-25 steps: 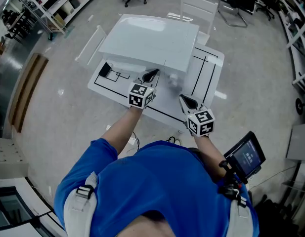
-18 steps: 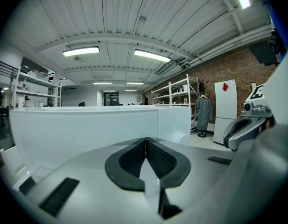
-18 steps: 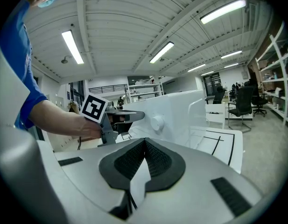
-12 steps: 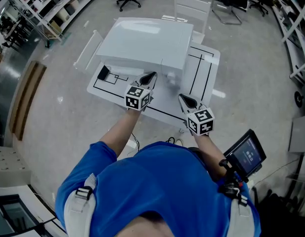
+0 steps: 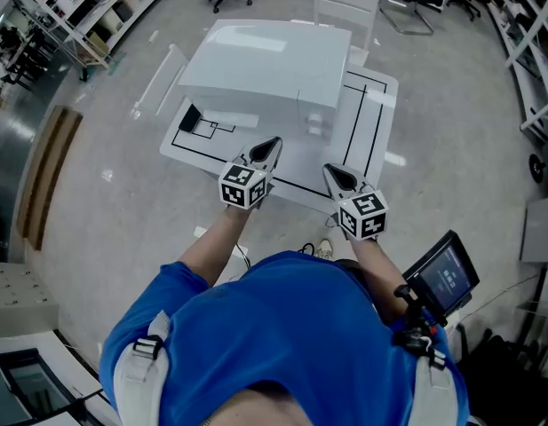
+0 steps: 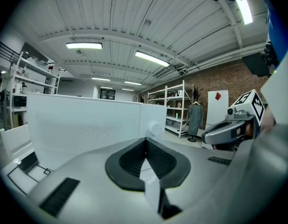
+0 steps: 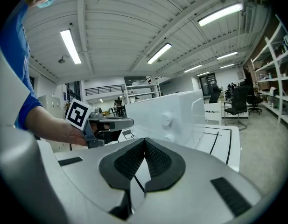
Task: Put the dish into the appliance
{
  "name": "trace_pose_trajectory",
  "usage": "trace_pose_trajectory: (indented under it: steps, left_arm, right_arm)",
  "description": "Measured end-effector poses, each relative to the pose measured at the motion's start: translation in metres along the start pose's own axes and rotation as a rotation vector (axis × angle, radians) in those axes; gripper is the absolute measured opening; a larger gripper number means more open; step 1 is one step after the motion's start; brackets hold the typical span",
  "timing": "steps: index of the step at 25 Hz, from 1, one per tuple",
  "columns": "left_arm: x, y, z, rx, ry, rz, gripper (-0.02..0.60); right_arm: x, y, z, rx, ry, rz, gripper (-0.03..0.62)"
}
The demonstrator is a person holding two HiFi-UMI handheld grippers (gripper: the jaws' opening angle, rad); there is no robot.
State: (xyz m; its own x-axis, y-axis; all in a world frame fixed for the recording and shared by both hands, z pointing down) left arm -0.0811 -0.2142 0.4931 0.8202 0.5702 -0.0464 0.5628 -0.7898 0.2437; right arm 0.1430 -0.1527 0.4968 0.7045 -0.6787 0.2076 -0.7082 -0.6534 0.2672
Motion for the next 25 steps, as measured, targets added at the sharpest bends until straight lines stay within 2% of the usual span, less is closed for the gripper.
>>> trace_pose_trajectory:
  steps: [10,25]
  left_arm:
    - [0.018,-0.051,-0.011,0.023,-0.022,-0.043,0.008]
    - [0.017,-0.074,-0.012,0.043,-0.02,-0.055,0.008]
  right_arm:
    - [-0.032,-0.005,-0.015,-0.013,0.029,-0.02,0.002]
    - [-0.054,-0.003,-0.014,-0.006,0.01,-0.033,0.002]
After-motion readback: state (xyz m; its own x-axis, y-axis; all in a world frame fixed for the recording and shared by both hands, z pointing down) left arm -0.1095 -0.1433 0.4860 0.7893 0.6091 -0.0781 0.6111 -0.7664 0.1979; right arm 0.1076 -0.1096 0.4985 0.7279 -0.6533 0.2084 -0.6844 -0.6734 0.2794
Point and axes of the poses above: the fingertips, and each gripper's own axes: y forward along the fingers, x to its right, z out of its top, the point moved 9 cm from there along -y, backward along the fingers, and after that the axes turned 4 degrees about z, right-handed, at the moved point
